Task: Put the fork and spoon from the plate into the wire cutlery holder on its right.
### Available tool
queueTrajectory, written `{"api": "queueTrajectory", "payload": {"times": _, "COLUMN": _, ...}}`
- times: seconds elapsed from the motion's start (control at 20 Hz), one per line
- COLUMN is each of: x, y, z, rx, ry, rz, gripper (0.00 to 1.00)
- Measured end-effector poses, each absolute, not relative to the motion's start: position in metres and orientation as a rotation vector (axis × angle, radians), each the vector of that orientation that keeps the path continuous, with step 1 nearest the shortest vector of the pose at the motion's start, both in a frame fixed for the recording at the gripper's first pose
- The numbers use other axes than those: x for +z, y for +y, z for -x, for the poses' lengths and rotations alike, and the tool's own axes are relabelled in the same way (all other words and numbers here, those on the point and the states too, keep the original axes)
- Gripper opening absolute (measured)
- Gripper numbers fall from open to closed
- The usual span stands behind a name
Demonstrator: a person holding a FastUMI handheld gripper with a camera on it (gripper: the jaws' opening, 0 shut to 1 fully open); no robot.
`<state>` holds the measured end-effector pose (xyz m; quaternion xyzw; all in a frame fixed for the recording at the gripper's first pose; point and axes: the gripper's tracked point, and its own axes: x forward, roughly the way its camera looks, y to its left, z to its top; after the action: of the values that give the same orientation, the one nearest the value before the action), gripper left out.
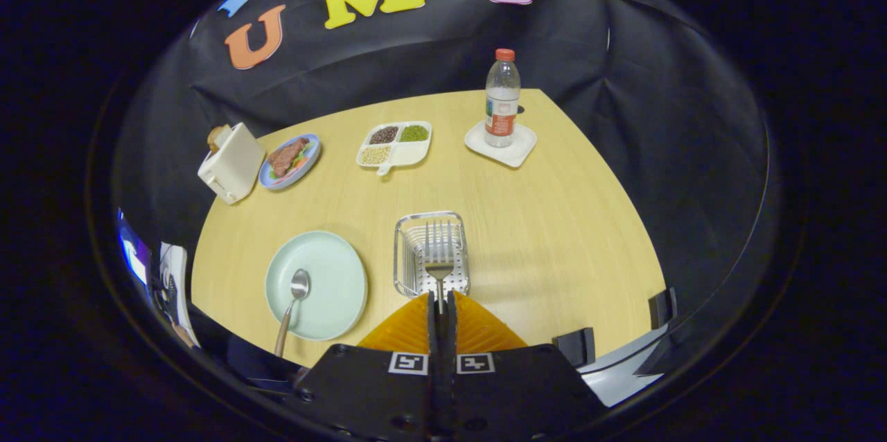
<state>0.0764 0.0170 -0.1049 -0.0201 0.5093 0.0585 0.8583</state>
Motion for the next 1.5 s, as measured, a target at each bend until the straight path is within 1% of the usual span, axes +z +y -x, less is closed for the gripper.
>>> {"api": "queueTrajectory", "payload": {"times": 0.5, "x": -0.105, "y": 0.023, "z": -0.085, "rx": 0.113, "ry": 1.114, "rz": 0.032, "gripper": 0.02}}
{"api": "queueTrajectory", "payload": {"times": 0.55, "x": -0.106, "y": 0.024, "z": -0.084, "rx": 0.117, "ry": 1.116, "rz": 0.03, "gripper": 0.04}}
{"api": "queueTrajectory", "payload": {"times": 0.7, "x": -0.101, "y": 0.027, "z": -0.087, "rx": 0.124, "ry": 1.108, "rz": 0.021, "gripper": 0.14}}
{"api": "queueTrajectory", "payload": {"times": 0.75, "x": -0.098, "y": 0.029, "z": -0.087, "rx": 0.128, "ry": 1.099, "rz": 0.016, "gripper": 0.14}}
{"api": "queueTrajectory", "payload": {"times": 0.8, "x": -0.095, "y": 0.029, "z": -0.088, "rx": 0.13, "ry": 1.09, "rz": 0.015, "gripper": 0.22}}
{"api": "queueTrajectory", "payload": {"times": 0.9, "x": -0.088, "y": 0.032, "z": -0.087, "rx": 0.133, "ry": 1.066, "rz": 0.011, "gripper": 0.41}}
{"api": "queueTrajectory", "payload": {"times": 1.05, "x": -0.076, "y": 0.035, "z": -0.082, "rx": 0.137, "ry": 1.018, "rz": 0.017, "gripper": 0.67}}
{"api": "queueTrajectory", "payload": {"times": 1.1, "x": -0.07, "y": 0.037, "z": -0.08, "rx": 0.136, "ry": 0.999, "rz": 0.023, "gripper": 0.81}}
{"api": "queueTrajectory", "payload": {"times": 1.2, "x": -0.057, "y": 0.044, "z": -0.072, "rx": 0.138, "ry": 0.959, "rz": 0.028, "gripper": 0.95}}
{"api": "queueTrajectory", "payload": {"times": 1.35, "x": -0.041, "y": 0.068, "z": -0.051, "rx": 0.169, "ry": 0.907, "rz": 0.023, "gripper": 0.97}}
{"api": "queueTrajectory", "payload": {"times": 1.5, "x": -0.042, "y": 0.1, "z": -0.02, "rx": 0.226, "ry": 0.873, "rz": 0.057, "gripper": 0.97}}
